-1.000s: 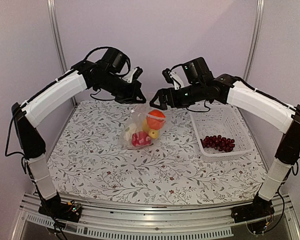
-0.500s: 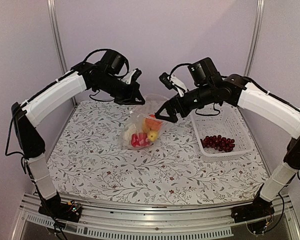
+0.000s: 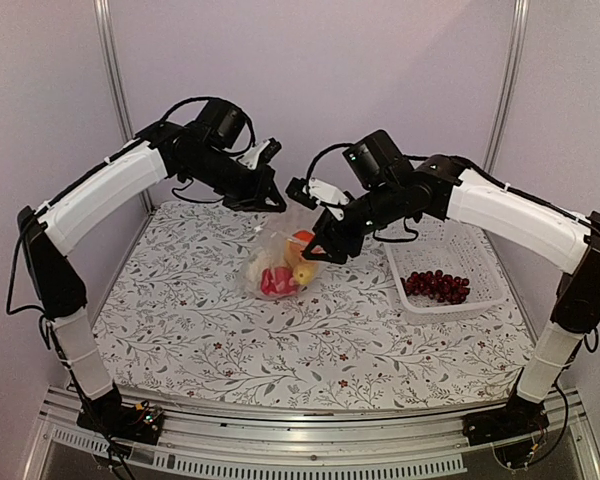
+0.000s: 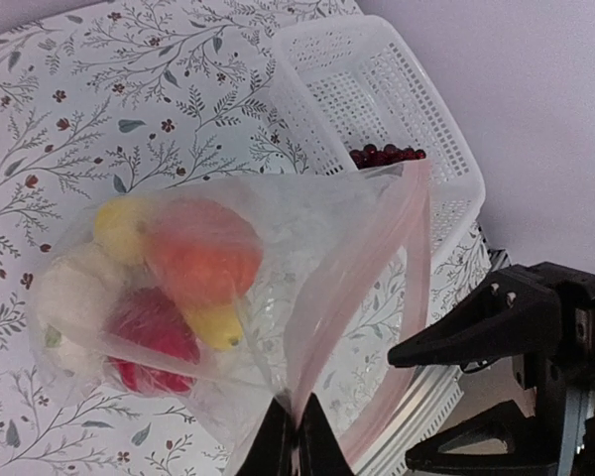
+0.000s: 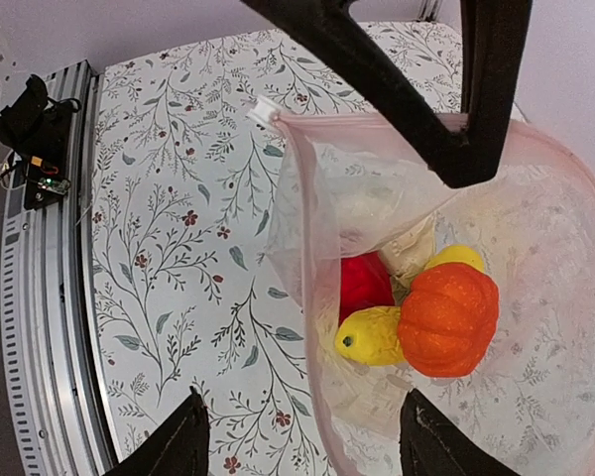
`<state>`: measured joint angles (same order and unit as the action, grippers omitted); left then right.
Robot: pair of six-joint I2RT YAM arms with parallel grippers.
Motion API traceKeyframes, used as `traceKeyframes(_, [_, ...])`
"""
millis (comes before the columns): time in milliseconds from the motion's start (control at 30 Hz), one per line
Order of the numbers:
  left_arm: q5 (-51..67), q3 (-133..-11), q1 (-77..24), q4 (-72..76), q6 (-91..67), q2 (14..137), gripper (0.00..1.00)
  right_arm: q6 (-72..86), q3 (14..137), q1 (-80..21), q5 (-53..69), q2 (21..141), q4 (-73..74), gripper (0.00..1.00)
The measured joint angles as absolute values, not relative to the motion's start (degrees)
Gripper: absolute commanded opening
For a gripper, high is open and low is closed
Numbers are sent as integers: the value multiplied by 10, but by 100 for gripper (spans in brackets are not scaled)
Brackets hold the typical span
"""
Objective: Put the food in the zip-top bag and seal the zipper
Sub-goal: Pass from the left arm to the right, then pass from the right arm to the left
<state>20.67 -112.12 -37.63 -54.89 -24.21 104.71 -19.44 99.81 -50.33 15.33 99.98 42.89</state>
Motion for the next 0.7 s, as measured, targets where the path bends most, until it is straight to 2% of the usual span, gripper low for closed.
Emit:
traceKeyframes(33, [208,-1121,-376,-550,-241,1046,4,-201,998,-506,149,1005,430,58])
traceKeyframes(200, [216,-1121,-376,-556,-238,1045,5,-225,998,-514,125,1022,435,13])
traceKeyframes(267, [218,-1120,-376,-557,-237,1044,14,-227,999,-515,118,1026,437,2])
traceKeyframes(333, [219,-1115,-375,-557,-237,1039,19,-230,1009,-518,112,1032,444,0])
traceKeyframes(433, [216,-1113,-375,-559,-233,1033,20,-234,1034,-527,109,1036,451,0])
traceKeyframes(700, [201,-1109,-374,-563,-225,1027,3,-234,1059,-549,112,1036,461,1])
